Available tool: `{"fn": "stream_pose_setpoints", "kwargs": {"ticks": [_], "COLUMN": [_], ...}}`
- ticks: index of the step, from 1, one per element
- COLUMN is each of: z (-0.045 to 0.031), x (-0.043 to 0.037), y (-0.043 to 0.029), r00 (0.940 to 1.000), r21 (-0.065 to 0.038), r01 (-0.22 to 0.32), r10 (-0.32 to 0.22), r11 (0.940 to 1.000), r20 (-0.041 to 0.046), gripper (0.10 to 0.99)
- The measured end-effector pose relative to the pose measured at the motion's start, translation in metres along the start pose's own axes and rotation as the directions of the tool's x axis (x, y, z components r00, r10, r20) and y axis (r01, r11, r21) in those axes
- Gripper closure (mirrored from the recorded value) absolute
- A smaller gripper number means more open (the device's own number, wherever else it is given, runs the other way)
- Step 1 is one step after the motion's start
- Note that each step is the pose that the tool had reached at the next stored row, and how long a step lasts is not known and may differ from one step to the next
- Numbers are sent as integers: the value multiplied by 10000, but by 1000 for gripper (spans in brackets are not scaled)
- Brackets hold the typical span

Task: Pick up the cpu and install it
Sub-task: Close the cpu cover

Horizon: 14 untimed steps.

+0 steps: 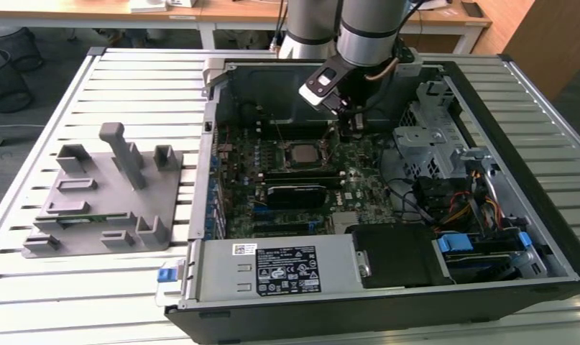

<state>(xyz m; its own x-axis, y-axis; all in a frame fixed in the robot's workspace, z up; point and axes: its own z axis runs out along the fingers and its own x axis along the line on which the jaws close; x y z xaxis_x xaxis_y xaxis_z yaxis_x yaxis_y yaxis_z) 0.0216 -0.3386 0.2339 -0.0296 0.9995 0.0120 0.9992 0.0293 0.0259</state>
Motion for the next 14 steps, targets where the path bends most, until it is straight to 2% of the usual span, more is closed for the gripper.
{"fn": "stream_pose_setpoints", "kwargs": {"ticks": [14], "z": [27], "x": [1], "y": [-40], "r00": [10000], "r21": [0], "r01": [1], "r10": [-1], "r11": [10000], "r20": [0], "gripper": [980]}}
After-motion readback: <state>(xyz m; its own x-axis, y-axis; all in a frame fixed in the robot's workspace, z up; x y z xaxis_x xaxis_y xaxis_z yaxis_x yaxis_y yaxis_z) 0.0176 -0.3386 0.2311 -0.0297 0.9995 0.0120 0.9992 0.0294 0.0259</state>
